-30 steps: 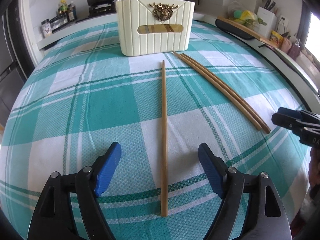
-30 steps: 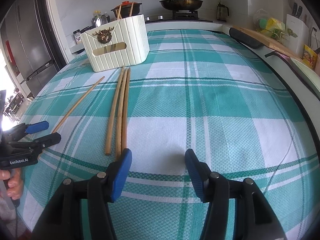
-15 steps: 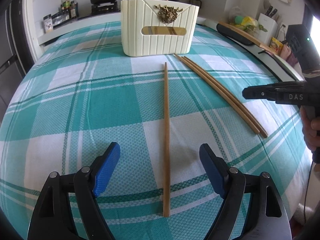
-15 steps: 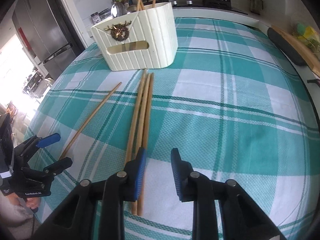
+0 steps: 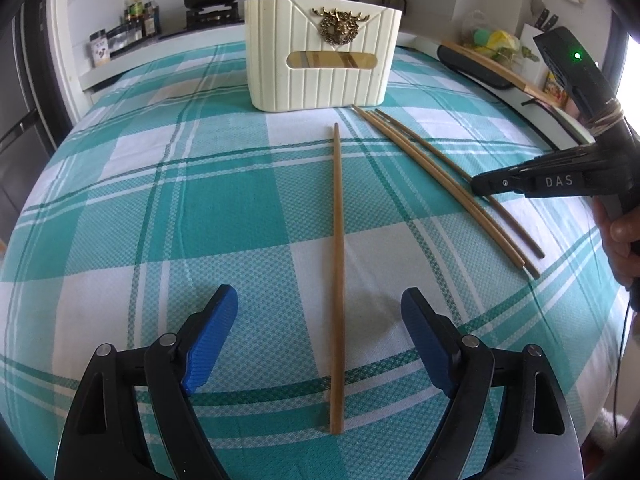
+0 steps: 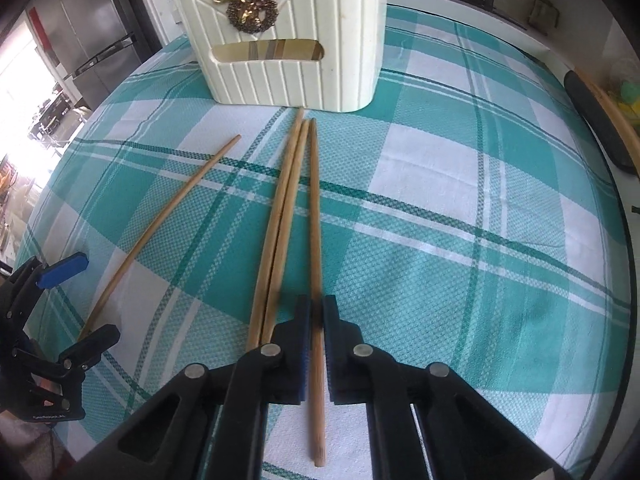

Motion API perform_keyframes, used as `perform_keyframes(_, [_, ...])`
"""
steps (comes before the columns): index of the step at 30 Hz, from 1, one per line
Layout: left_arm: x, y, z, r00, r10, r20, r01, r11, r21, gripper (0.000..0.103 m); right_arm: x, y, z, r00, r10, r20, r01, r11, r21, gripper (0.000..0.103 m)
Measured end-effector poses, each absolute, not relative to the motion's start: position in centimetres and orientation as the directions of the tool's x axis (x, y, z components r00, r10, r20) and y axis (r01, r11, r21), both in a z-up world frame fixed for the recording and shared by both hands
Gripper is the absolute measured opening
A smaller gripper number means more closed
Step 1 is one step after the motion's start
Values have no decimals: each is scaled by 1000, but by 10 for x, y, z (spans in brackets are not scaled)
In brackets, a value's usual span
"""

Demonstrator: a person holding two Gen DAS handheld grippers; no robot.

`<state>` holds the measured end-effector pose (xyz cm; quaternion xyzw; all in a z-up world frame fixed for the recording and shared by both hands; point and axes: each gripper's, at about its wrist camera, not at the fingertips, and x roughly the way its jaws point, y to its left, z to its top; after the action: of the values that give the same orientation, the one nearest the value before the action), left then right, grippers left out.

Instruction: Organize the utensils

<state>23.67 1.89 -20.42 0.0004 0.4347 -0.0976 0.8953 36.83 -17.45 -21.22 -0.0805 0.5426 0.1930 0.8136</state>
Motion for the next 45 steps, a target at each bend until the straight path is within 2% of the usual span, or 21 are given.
perform_keyframes(7, [237, 17, -205, 604, -143, -784, 162, 985, -54, 86, 338, -217, -210, 423, 150, -894, -258, 965, 40, 6])
perform_keyframes(13, [238, 15, -206, 600, -121, -791, 159, 987, -30, 90, 306, -235, -209, 484, 115, -867, -247, 969, -9, 9])
perform_keyframes(15, [238, 15, -206, 599, -116, -792, 156, 987, -27, 91, 301, -236, -210, 505, 115, -855, -248, 969, -16, 26])
perform_keyframes(16, [238, 15, -206, 599, -115, -793, 155, 988, -26, 91, 298, -236, -211, 518, 113, -848, -243, 970, -20, 41])
perform_keyframes(17, [238, 15, -206, 598, -114, -793, 155, 988, -25, 91, 295, -236, -213, 531, 107, -841, -237, 971, -26, 48])
perform_keyframes(27, [238, 15, -207, 597, -113, -795, 154, 988, -24, 92, 286, -236, -219, 606, 107, -788, -204, 979, -24, 50])
perform_keyframes(45, [233, 20, -187, 584, -166, -794, 216, 975, -45, 92, 291, -236, -217, 570, 113, -814, -217, 976, -17, 51])
